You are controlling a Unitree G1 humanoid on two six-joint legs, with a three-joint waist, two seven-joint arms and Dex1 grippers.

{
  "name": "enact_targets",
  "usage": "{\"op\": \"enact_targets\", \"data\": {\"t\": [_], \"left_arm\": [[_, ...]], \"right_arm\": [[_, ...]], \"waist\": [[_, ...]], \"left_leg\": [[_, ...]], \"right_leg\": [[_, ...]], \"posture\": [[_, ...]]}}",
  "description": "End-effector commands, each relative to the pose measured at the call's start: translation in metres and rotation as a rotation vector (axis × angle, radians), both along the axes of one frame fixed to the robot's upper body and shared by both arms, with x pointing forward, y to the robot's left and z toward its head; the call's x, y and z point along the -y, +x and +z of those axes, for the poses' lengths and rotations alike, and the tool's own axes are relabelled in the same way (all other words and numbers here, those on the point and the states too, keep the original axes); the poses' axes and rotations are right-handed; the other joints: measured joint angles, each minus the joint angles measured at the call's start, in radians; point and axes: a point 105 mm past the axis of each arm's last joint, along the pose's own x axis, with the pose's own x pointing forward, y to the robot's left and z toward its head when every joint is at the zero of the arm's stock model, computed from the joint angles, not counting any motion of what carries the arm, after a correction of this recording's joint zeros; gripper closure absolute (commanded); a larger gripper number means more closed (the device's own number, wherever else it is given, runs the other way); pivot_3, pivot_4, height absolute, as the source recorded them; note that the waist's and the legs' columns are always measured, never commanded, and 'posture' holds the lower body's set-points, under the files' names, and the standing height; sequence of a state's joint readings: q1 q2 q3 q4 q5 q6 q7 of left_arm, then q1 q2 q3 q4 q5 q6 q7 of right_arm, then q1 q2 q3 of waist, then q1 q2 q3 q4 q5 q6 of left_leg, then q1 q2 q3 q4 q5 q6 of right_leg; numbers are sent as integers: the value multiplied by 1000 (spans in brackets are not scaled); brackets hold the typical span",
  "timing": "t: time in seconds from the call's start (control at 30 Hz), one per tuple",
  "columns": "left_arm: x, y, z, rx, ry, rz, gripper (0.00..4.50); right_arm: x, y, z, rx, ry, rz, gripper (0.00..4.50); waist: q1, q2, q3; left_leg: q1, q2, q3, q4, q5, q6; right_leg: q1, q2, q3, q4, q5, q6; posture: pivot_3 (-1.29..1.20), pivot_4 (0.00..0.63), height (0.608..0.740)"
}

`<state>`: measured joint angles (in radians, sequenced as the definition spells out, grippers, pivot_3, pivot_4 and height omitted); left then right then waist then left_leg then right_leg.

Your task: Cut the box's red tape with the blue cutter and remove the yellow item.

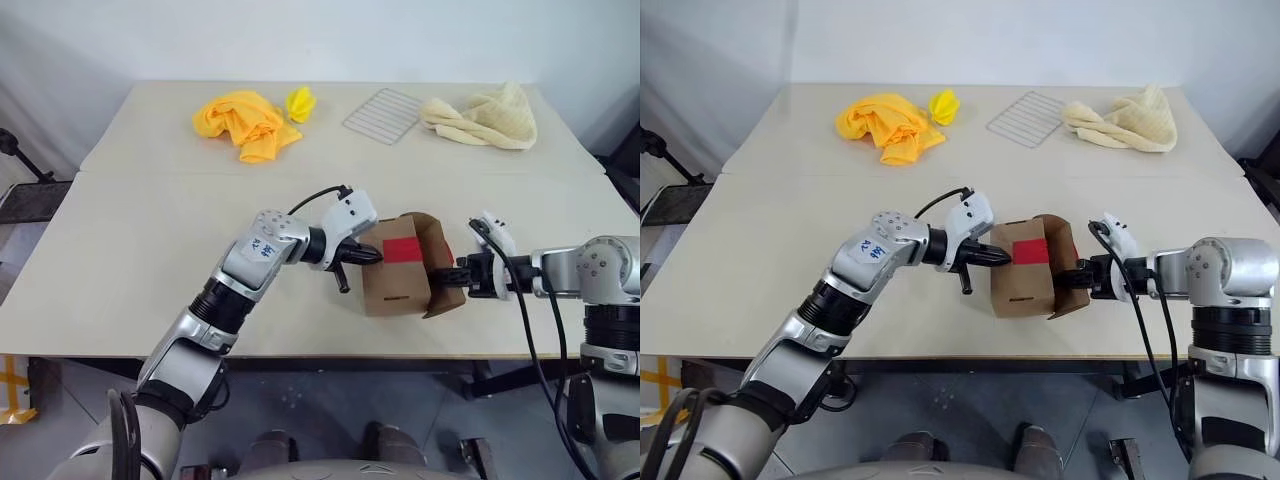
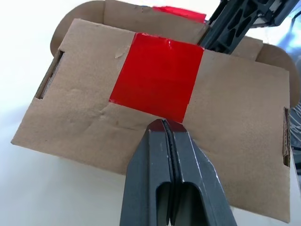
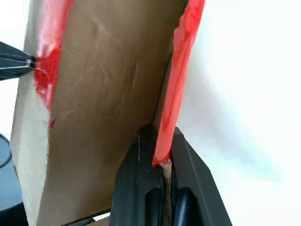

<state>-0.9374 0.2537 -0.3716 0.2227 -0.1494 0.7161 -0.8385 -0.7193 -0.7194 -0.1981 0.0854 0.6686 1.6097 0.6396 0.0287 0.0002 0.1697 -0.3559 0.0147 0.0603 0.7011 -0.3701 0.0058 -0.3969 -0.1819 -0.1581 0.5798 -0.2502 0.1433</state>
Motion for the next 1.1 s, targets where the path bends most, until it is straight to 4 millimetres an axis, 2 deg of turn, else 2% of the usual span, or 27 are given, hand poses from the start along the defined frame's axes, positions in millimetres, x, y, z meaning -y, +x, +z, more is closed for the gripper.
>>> {"op": "enact_targets", "data": {"t": [0.03,0.37,0.6,1.1], "left_arm": [[-8,10,-24,-35,82,73,4500],[5,12,-22,-23,44,56,4500],[15,7,-23,-29,18,41,4500],[28,-3,-24,-53,-35,34,4500]], "right_arm": [[1,-3,29,112,-16,14,4474],[-13,-10,49,181,-136,53,4474],[-15,-16,55,174,-244,75,4474],[-23,-13,76,181,-472,112,4474]], "waist": [[0,0,0],[-1,0,0],[4,0,0],[28,0,0]], "left_leg": [[0,0,0,0,0,0],[-1,0,0,0,0,1],[-3,0,0,0,-1,3],[-6,0,0,0,-3,5]], "right_leg": [[0,0,0,0,0,0],[0,0,-1,-3,0,1],[0,0,-1,-5,0,1],[0,0,-3,-11,2,3]], "posture": [[0,150,740],[0,150,740],[0,150,740],[0,150,740]]}}
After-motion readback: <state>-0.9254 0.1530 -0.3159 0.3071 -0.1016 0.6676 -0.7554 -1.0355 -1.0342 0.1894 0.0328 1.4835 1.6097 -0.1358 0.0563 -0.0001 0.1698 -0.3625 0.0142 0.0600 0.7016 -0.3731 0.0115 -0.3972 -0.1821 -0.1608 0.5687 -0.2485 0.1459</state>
